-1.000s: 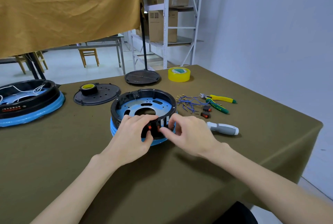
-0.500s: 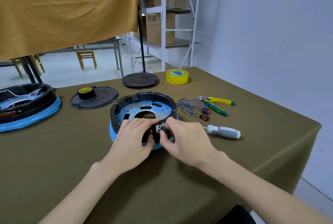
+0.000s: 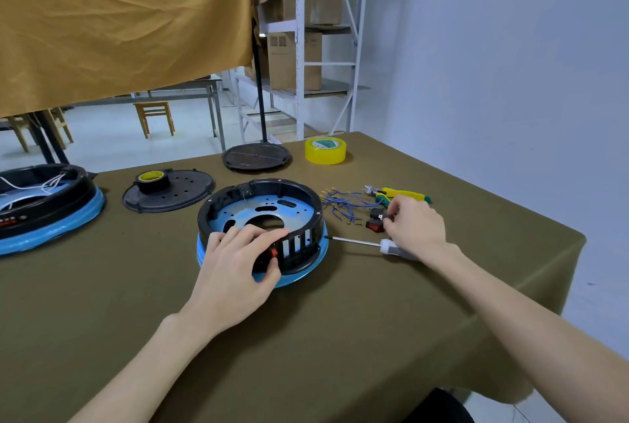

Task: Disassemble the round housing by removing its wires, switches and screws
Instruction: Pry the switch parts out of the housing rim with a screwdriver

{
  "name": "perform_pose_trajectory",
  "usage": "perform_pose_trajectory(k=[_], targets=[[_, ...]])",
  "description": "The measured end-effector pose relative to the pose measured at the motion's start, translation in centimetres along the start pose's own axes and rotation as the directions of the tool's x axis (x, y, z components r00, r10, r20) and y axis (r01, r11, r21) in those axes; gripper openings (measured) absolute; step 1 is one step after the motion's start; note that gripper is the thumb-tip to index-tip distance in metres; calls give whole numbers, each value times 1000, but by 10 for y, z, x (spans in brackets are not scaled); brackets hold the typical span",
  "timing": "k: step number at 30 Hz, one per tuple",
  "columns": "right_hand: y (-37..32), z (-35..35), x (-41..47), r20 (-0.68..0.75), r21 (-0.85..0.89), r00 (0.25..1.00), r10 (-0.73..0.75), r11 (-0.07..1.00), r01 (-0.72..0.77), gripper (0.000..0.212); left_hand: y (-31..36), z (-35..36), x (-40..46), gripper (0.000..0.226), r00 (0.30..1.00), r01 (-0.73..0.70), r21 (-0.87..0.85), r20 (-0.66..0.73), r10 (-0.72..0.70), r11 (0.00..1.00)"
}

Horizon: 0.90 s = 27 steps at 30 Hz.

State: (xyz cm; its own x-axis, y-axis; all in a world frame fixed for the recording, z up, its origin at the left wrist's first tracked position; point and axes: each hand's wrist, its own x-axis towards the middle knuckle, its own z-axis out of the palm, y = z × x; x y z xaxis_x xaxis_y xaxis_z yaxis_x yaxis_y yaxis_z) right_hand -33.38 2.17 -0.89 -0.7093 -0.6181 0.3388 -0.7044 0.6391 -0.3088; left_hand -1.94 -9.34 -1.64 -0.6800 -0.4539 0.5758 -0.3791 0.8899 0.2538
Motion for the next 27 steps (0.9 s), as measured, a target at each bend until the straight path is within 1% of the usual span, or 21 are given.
perform_pose_trajectory(k=[2,3,5,6,8,10,12,13,14,16,19,21,25,27], targets=[[-1,4,-4,-57,12,997,48,999,-48,26,-3,-3,2,43,1000,-20,2,16,20,1000],[-3,4,-9,-111,27,993,41,999,-38,29,-4,-5,1,42,999,-25,-9,20,25,1000],[-5,2,-23,-196,57,980,-33,997,45,26,-5,-6,0,43,999,-24,-36,24,25,999],[-5,1,-31,-205,25,973,-108,993,115,26,-6,-7,0,44,999,-23,-46,24,24,999],[-8,1,-51,-165,-131,938,-306,949,286,36,-7,-7,-2,46,1000,-18,-57,24,19,998],[-15,2,-67,-86,-188,871,-484,866,462,48,-8,-7,-2,46,1000,-1,-66,23,3,998],[-21,3,-71,40,-163,803,-594,789,592,45,-9,-7,-3,42,1000,4,-60,22,-3,998],[-23,2,-71,104,-142,777,-621,763,630,39,-10,-7,-4,39,1000,5,-49,20,-4,999],[-24,2,-70,134,-125,755,-642,745,655,34,-10,-7,-5,35,1000,4,-37,16,-4,999],[-24,0,-73,82,-126,732,-676,721,681,35,-12,-7,-6,30,1000,8,-25,8,-8,1000],[-21,-3,-81,-68,-113,738,-671,740,663,42,-13,-8,-5,31,999,37,-52,3,-37,998],[-21,-8,-83,-131,-72,739,-661,749,658,43,-13,-8,-4,32,999,45,-70,-4,-45,997],[-43,-17,-84,-149,68,739,-657,739,670,33,-13,-10,-4,28,1000,27,-85,-14,-28,996],[-60,-19,-87,-126,144,737,-664,723,675,30,-14,-10,-4,26,999,25,-104,-22,-28,994]])
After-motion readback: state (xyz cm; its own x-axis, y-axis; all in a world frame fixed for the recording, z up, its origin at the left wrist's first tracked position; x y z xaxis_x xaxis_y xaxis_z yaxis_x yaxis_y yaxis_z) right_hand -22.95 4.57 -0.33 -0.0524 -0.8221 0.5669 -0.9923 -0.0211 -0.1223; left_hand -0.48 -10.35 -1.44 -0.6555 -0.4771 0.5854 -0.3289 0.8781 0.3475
